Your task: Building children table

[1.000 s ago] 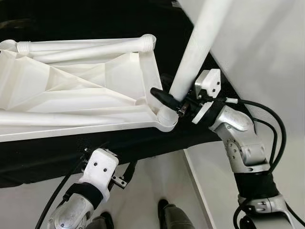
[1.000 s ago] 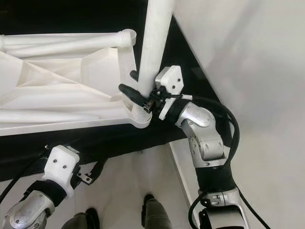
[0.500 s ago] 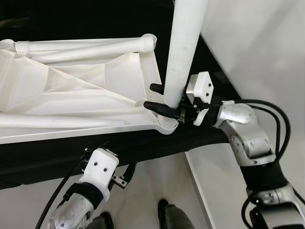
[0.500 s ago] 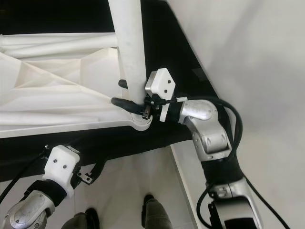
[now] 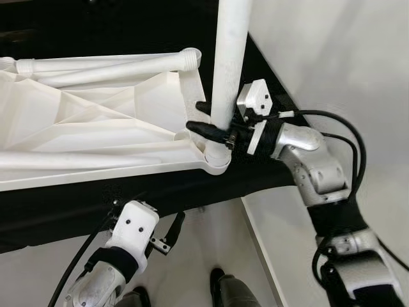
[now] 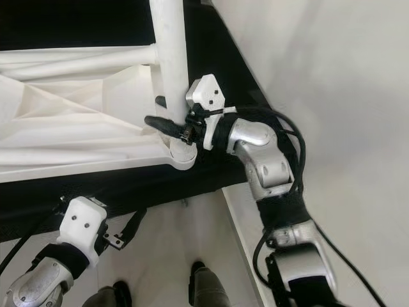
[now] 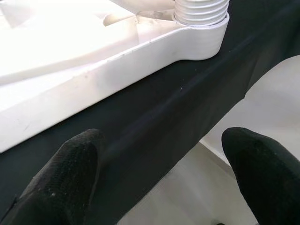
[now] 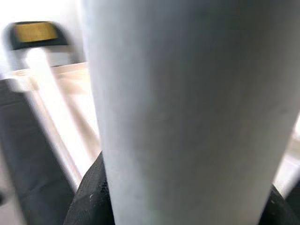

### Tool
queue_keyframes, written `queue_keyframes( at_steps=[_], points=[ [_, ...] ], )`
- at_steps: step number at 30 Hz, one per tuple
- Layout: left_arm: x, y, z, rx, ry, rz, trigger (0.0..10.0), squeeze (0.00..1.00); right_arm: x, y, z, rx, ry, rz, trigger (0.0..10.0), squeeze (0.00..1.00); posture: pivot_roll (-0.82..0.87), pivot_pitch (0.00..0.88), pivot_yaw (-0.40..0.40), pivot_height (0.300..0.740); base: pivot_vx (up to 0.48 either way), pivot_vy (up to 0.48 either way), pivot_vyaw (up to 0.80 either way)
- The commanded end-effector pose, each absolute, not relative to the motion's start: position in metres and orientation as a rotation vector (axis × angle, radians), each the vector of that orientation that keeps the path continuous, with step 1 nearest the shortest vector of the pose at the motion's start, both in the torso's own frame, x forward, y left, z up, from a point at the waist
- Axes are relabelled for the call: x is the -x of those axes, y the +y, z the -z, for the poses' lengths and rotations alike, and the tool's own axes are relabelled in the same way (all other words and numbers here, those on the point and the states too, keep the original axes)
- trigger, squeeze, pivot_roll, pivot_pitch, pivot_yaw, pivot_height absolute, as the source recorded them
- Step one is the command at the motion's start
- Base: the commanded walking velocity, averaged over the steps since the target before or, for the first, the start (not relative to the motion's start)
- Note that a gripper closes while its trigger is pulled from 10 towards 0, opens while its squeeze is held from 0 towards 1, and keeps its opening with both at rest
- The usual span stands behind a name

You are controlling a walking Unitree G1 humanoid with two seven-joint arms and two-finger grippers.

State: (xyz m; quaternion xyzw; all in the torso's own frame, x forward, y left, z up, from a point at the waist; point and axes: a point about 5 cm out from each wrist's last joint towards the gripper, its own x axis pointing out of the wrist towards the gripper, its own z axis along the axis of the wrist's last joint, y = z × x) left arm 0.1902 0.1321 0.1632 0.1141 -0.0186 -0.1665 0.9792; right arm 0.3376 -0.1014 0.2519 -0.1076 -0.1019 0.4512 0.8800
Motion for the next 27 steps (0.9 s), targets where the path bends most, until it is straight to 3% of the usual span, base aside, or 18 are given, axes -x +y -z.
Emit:
queue_keyframes(
  at_steps=[1, 2, 13, 27],
  points=[
    [-0.187, 0.133, -0.161, -0.233, -0.016, 0.334, 10.0, 0.00, -0.339, -0.116, -0.184, 0.184, 0.126, -0.822, 10.0, 0.00, -0.21, 0.338, -0.085, 0.740, 0.000, 0.000, 0.00],
    [-0.188, 0.133, -0.161, -0.233, -0.016, 0.335, 10.0, 0.00, -0.334, -0.117, -0.177, 0.185, 0.128, -0.722, 10.0, 0.00, -0.21, 0.339, -0.085, 0.740, 0.000, 0.000, 0.00],
    [-0.190, 0.134, -0.160, -0.246, -0.020, 0.332, 10.0, 0.00, -0.317, -0.109, -0.158, 0.098, 0.170, -0.412, 10.0, 0.00, -0.21, 0.325, -0.082, 0.740, 0.000, 0.000, 0.00],
    [-0.193, 0.138, -0.161, -0.262, -0.023, 0.334, 10.0, 0.00, -0.325, -0.115, -0.167, -0.118, 0.230, -0.236, 10.0, 0.00, -0.21, 0.316, -0.073, 0.740, 0.000, 0.000, 0.00]
  ],
)
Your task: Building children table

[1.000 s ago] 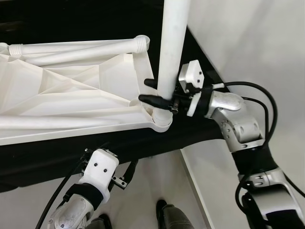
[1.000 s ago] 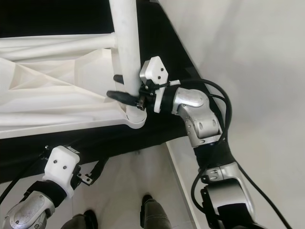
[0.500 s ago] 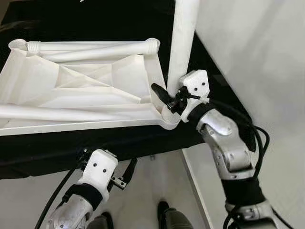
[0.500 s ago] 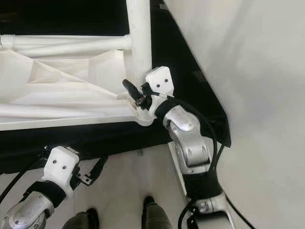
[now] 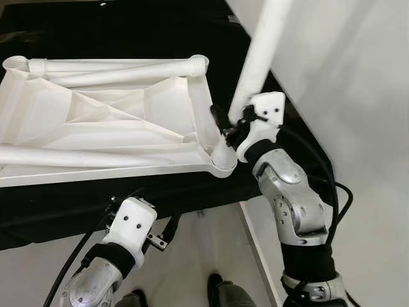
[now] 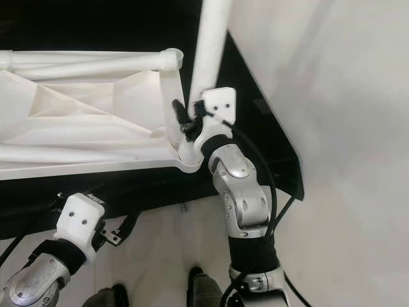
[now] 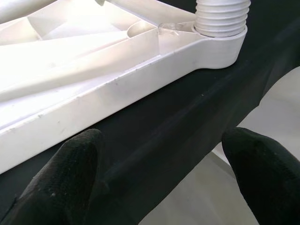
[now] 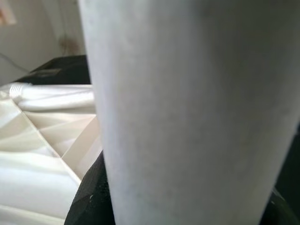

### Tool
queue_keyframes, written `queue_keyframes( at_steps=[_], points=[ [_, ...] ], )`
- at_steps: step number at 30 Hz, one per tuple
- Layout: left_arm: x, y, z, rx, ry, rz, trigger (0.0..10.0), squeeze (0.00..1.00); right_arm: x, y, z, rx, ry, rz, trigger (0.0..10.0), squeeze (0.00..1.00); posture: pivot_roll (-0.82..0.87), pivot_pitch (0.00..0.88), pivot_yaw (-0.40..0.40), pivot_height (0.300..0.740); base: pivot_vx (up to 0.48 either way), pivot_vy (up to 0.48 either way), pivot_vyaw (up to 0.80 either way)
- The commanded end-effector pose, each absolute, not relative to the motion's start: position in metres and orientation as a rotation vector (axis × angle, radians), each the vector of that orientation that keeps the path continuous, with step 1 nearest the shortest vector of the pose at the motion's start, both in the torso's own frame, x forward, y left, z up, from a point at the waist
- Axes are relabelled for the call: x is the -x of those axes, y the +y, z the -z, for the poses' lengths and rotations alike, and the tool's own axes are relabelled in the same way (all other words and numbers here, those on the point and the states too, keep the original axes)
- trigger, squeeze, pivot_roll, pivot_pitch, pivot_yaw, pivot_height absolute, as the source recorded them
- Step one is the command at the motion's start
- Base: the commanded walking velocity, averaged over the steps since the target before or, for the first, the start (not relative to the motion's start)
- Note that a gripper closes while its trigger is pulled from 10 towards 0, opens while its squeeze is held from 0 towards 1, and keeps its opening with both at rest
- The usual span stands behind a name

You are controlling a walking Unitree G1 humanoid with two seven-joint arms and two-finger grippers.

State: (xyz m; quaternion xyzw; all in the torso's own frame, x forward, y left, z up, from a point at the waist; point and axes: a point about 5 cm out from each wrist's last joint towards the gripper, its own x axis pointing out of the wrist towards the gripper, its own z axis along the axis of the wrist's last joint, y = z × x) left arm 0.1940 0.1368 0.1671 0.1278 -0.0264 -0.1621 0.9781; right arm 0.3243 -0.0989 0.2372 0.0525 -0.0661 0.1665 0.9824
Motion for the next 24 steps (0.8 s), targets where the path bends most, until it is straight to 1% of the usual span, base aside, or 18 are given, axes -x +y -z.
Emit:
queue_keyframes(
  at_steps=[1, 4, 6, 8, 9, 11, 12, 15, 17, 19, 24],
  points=[
    [-0.194, 0.139, -0.161, -0.261, -0.023, 0.333, 10.0, 0.00, -0.325, -0.113, -0.168, -0.155, 0.222, -0.244, 10.0, 0.00, -0.21, 0.315, -0.072, 0.740, 0.000, 0.000, 0.00],
    [-0.195, 0.139, -0.162, -0.264, -0.024, 0.331, 10.0, 0.00, -0.323, -0.106, -0.173, -0.205, 0.186, -0.309, 10.0, 0.00, -0.21, 0.312, -0.068, 0.740, 0.000, 0.000, 0.00],
    [-0.195, 0.140, -0.162, -0.266, -0.025, 0.332, 10.0, 0.00, -0.323, -0.104, -0.176, -0.192, 0.163, -0.344, 10.0, 0.00, -0.21, 0.310, -0.066, 0.740, 0.000, 0.000, 0.00],
    [-0.196, 0.139, -0.161, -0.271, -0.024, 0.335, 10.0, 0.00, -0.324, -0.102, -0.183, -0.126, 0.105, -0.451, 10.0, 0.00, -0.21, 0.309, -0.063, 0.740, 0.000, 0.000, 0.00],
    [-0.196, 0.139, -0.161, -0.271, -0.024, 0.335, 10.0, 0.00, -0.324, -0.102, -0.183, -0.126, 0.105, -0.451, 10.0, 0.00, -0.21, 0.309, -0.063, 0.740, 0.000, 0.000, 0.00],
    [-0.196, 0.139, -0.161, -0.274, -0.024, 0.337, 10.0, 0.00, -0.324, -0.101, -0.190, -0.041, 0.046, -0.543, 10.0, 0.00, -0.21, 0.309, -0.063, 0.740, 0.000, 0.000, 0.00],
    [-0.196, 0.139, -0.161, -0.274, -0.024, 0.337, 10.0, 0.00, -0.324, -0.101, -0.190, -0.041, 0.046, -0.543, 10.0, 0.00, -0.21, 0.309, -0.063, 0.740, 0.000, 0.000, 0.00],
    [-0.195, 0.139, -0.160, -0.276, -0.023, 0.340, 10.0, 0.00, -0.327, -0.104, -0.201, 0.063, -0.012, -0.678, 10.0, 0.00, -0.21, 0.307, -0.062, 0.740, 0.000, 0.000, 0.00],
    [-0.195, 0.138, -0.160, -0.278, -0.022, 0.342, 10.0, 0.00, -0.330, -0.106, -0.203, 0.147, 0.000, -0.744, 10.0, 0.00, -0.21, 0.306, -0.063, 0.740, 0.000, 0.000, 0.00],
    [-0.195, 0.138, -0.160, -0.278, -0.022, 0.342, 10.0, 0.00, -0.330, -0.106, -0.203, 0.147, 0.000, -0.744, 10.0, 0.00, -0.21, 0.306, -0.063, 0.740, 0.000, 0.000, 0.00],
    [-0.193, 0.138, -0.160, -0.278, -0.019, 0.346, 10.0, 0.00, -0.335, -0.111, -0.202, 0.252, 0.054, -0.856, 10.0, 0.00, -0.20, 0.308, -0.060, 0.740, 0.000, 0.000, 0.00]
  ],
)
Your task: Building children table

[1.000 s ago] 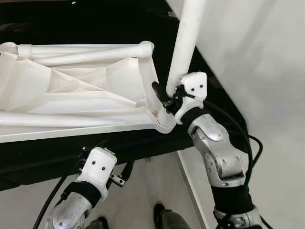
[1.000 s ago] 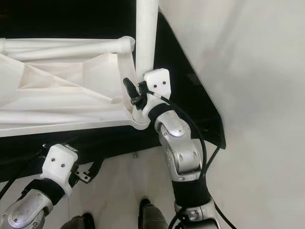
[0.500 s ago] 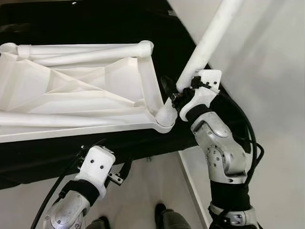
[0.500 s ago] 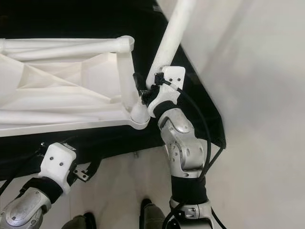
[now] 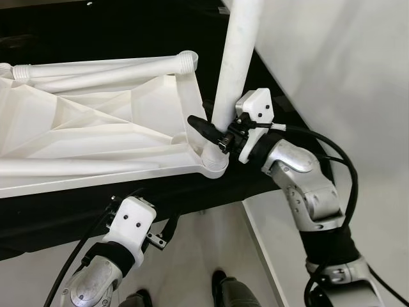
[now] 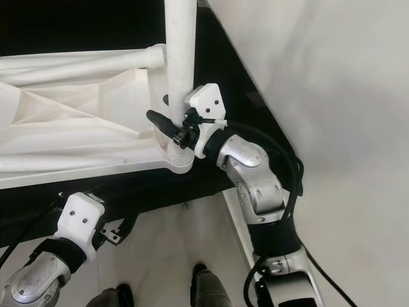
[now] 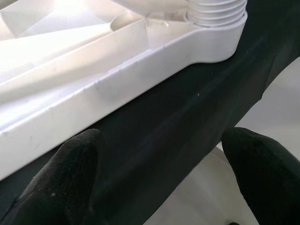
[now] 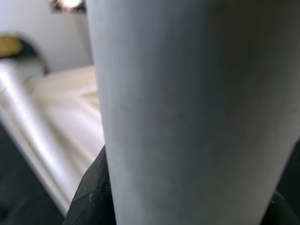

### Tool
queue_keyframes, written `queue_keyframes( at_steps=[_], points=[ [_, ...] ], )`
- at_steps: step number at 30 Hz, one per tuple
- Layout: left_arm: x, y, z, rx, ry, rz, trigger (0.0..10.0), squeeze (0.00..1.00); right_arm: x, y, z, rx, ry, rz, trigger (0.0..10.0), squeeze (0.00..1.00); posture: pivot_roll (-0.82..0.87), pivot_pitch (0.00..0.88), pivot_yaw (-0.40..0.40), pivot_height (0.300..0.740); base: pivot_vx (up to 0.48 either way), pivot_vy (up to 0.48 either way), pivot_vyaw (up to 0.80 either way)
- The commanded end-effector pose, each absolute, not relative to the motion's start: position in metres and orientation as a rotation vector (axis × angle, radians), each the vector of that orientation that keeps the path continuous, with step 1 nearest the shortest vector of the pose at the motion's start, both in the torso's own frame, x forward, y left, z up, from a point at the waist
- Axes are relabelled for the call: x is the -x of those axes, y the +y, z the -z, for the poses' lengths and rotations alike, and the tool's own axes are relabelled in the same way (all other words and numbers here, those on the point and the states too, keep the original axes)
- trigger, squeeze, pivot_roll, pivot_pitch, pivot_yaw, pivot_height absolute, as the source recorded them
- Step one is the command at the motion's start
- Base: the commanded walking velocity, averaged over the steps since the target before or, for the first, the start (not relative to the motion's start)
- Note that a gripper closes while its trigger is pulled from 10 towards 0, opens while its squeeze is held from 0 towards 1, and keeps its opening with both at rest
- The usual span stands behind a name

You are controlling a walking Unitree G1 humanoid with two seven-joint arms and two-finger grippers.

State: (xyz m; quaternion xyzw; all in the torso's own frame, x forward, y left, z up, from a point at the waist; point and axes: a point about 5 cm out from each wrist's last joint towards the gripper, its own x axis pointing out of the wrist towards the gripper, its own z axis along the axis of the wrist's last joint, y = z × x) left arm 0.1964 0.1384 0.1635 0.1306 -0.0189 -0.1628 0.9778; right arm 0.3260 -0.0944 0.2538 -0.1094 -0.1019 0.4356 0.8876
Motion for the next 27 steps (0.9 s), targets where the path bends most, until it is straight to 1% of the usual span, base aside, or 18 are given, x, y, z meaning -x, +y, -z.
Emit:
queue_keyframes(
  at_steps=[1, 3, 8, 14, 15, 16, 18, 19, 20, 22, 24, 25, 26, 27],
  points=[
    [-0.193, 0.138, -0.160, -0.278, -0.019, 0.346, 10.0, 0.00, -0.335, -0.111, -0.202, 0.252, 0.054, -0.856, 10.0, 0.00, -0.20, 0.308, -0.060, 0.740, 0.000, 0.000, 0.00],
    [-0.192, 0.137, -0.160, -0.277, -0.017, 0.349, 10.0, 0.00, -0.338, -0.113, -0.202, 0.270, 0.079, -0.897, 10.0, 0.00, -0.19, 0.310, -0.060, 0.740, 0.000, 0.000, 0.00],
    [-0.190, 0.137, -0.160, -0.274, -0.014, 0.352, 10.0, 0.00, -0.341, -0.113, -0.200, 0.268, 0.083, -0.923, 10.0, 0.00, -0.19, 0.315, -0.063, 0.740, 0.000, 0.000, 0.00],
    [-0.189, 0.137, -0.161, -0.271, -0.012, 0.350, 10.0, 0.00, -0.338, -0.108, -0.191, 0.225, 0.106, -0.909, 10.0, 0.00, -0.19, 0.321, -0.063, 0.740, 0.000, 0.000, 0.00],
    [-0.189, 0.137, -0.161, -0.270, -0.012, 0.349, 10.0, 0.00, -0.337, -0.106, -0.187, 0.178, 0.122, -0.861, 10.0, 0.00, -0.19, 0.328, -0.064, 0.740, 0.000, 0.000, 0.00],
    [-0.188, 0.138, -0.161, -0.269, -0.011, 0.349, 10.0, 0.00, -0.338, -0.108, -0.182, 0.116, 0.144, -0.766, 10.0, 0.00, -0.19, 0.330, -0.063, 0.740, 0.000, 0.000, 0.00],
    [-0.188, 0.138, -0.161, -0.269, -0.011, 0.349, 10.0, 0.00, -0.338, -0.108, -0.182, 0.116, 0.144, -0.766, 10.0, 0.00, -0.19, 0.330, -0.063, 0.740, 0.000, 0.000, 0.00],
    [-0.189, 0.138, -0.161, -0.269, -0.010, 0.348, 10.0, 0.00, -0.339, -0.112, -0.179, 0.044, 0.148, -0.648, 10.0, 0.00, -0.20, 0.331, -0.064, 0.740, 0.000, 0.000, 0.00],
    [-0.189, 0.138, -0.161, -0.269, -0.010, 0.348, 10.0, 0.00, -0.339, -0.112, -0.179, 0.044, 0.148, -0.648, 10.0, 0.00, -0.20, 0.331, -0.064, 0.740, 0.000, 0.000, 0.00],
    [-0.189, 0.139, -0.161, -0.270, -0.010, 0.348, 10.0, 0.00, -0.333, -0.118, -0.172, -0.036, 0.149, -0.458, 10.0, 0.00, -0.20, 0.330, -0.063, 0.740, 0.000, 0.000, 0.00],
    [-0.189, 0.139, -0.161, -0.270, -0.010, 0.348, 10.0, 0.00, -0.333, -0.118, -0.172, -0.036, 0.149, -0.458, 10.0, 0.00, -0.20, 0.330, -0.063, 0.740, 0.000, 0.000, 0.00],
    [-0.190, 0.139, -0.161, -0.271, -0.010, 0.348, 10.0, 0.00, -0.326, -0.118, -0.168, -0.051, 0.142, -0.397, 10.0, 0.00, -0.20, 0.329, -0.062, 0.740, 0.000, 0.000, 0.00],
    [-0.191, 0.141, -0.161, -0.267, -0.012, 0.344, 10.0, 0.00, -0.319, -0.115, -0.166, -0.043, 0.126, -0.369, 10.0, 0.00, -0.21, 0.327, -0.057, 0.740, 0.000, 0.000, 0.00],
    [-0.191, 0.141, -0.161, -0.267, -0.012, 0.344, 10.0, 0.00, -0.319, -0.115, -0.166, -0.043, 0.126, -0.369, 10.0, 0.00, -0.21, 0.327, -0.057, 0.740, 0.000, 0.000, 0.00]
  ],
)
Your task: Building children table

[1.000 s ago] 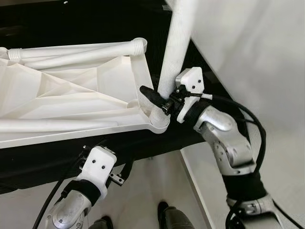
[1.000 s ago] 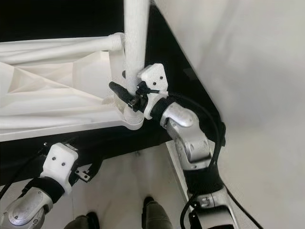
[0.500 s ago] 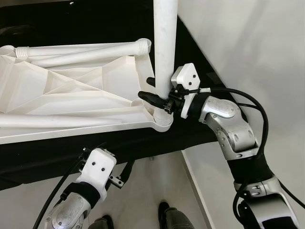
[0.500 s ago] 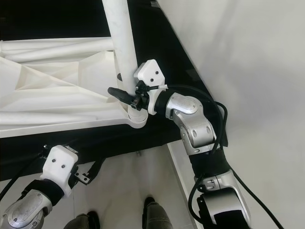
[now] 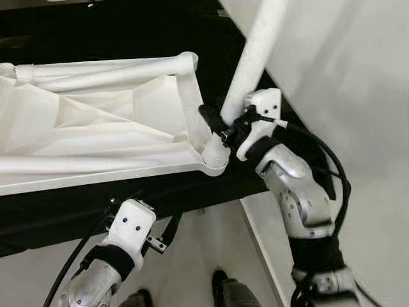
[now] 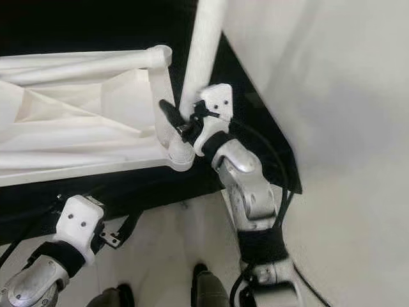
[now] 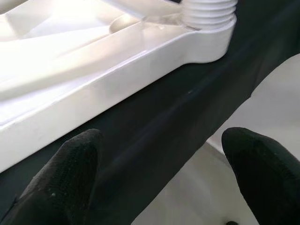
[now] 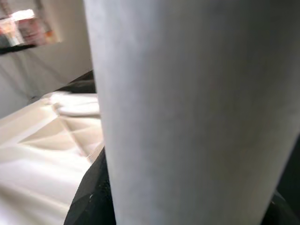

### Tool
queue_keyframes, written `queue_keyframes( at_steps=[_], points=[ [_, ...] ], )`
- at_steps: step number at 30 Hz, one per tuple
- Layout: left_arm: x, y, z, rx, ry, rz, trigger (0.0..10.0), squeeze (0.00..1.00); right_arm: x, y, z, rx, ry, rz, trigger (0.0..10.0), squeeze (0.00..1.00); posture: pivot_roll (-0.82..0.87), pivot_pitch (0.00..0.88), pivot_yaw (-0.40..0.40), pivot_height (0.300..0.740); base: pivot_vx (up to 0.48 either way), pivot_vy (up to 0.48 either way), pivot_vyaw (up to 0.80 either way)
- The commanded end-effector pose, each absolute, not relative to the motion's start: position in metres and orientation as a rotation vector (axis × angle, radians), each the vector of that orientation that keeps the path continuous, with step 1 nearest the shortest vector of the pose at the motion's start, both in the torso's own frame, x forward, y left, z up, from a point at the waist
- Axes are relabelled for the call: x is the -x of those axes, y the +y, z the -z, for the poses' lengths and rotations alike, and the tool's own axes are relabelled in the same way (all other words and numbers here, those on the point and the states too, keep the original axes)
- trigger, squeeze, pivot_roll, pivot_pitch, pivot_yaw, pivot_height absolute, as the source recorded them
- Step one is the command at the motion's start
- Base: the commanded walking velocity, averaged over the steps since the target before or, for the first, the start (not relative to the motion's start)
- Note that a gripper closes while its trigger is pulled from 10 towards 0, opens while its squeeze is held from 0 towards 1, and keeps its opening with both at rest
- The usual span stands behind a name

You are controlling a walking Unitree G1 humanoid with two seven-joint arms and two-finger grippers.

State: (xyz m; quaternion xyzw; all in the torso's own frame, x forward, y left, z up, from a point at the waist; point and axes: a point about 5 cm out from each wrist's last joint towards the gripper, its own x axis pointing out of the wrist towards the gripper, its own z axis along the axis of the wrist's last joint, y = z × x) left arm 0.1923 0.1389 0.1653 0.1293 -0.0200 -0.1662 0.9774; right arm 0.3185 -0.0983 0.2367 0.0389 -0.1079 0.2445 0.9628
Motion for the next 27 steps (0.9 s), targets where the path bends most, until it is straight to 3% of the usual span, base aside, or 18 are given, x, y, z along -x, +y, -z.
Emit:
queue_keyframes(
  at_steps=[1, 9, 12, 18, 19, 21, 27],
  points=[
    [-0.193, 0.143, -0.163, -0.270, -0.018, 0.338, 10.0, 0.00, -0.314, -0.112, -0.166, -0.027, 0.105, -0.358, 10.0, 0.00, -0.21, 0.324, -0.055, 0.740, 0.000, 0.000, 0.00],
    [-0.221, 0.152, -0.195, -0.260, -0.139, 0.304, 10.0, 0.00, -0.312, -0.103, -0.171, 0.017, 0.048, -0.386, 10.0, 0.00, -0.21, 0.303, -0.050, 0.740, 0.000, 0.000, 0.00],
    [-0.245, 0.155, -0.241, -0.233, -0.286, 0.338, 10.0, 0.00, -0.314, -0.094, -0.179, 0.085, 0.004, -0.468, 10.0, 0.00, -0.22, 0.283, -0.044, 0.740, 0.000, 0.000, 0.00],
    [-0.254, 0.154, -0.266, -0.187, -0.357, 0.391, 10.0, 0.00, -0.316, -0.092, -0.183, 0.102, -0.017, -0.476, 10.0, 0.00, -0.22, 0.272, -0.042, 0.740, 0.000, 0.000, 0.00],
    [-0.259, 0.147, -0.292, -0.105, -0.430, 0.515, 10.0, 1.00, -0.321, -0.091, -0.187, 0.108, -0.031, -0.477, 10.0, 0.00, -0.21, 0.257, -0.038, 0.740, 0.000, 0.000, 0.00],
    [-0.256, 0.131, -0.328, -0.018, -0.527, 0.768, 10.0, 1.00, -0.326, -0.091, -0.192, 0.111, -0.045, -0.475, 10.0, 0.00, -0.21, 0.247, -0.037, 0.740, 0.000, 0.000, 0.00],
    [-0.254, 0.115, -0.355, 0.040, -0.571, 1.050, 10.0, 1.00, -0.327, -0.084, -0.195, 0.116, -0.065, -0.488, 10.0, 0.00, -0.22, 0.224, -0.026, 0.740, 0.000, 0.000, 0.00]
  ],
)
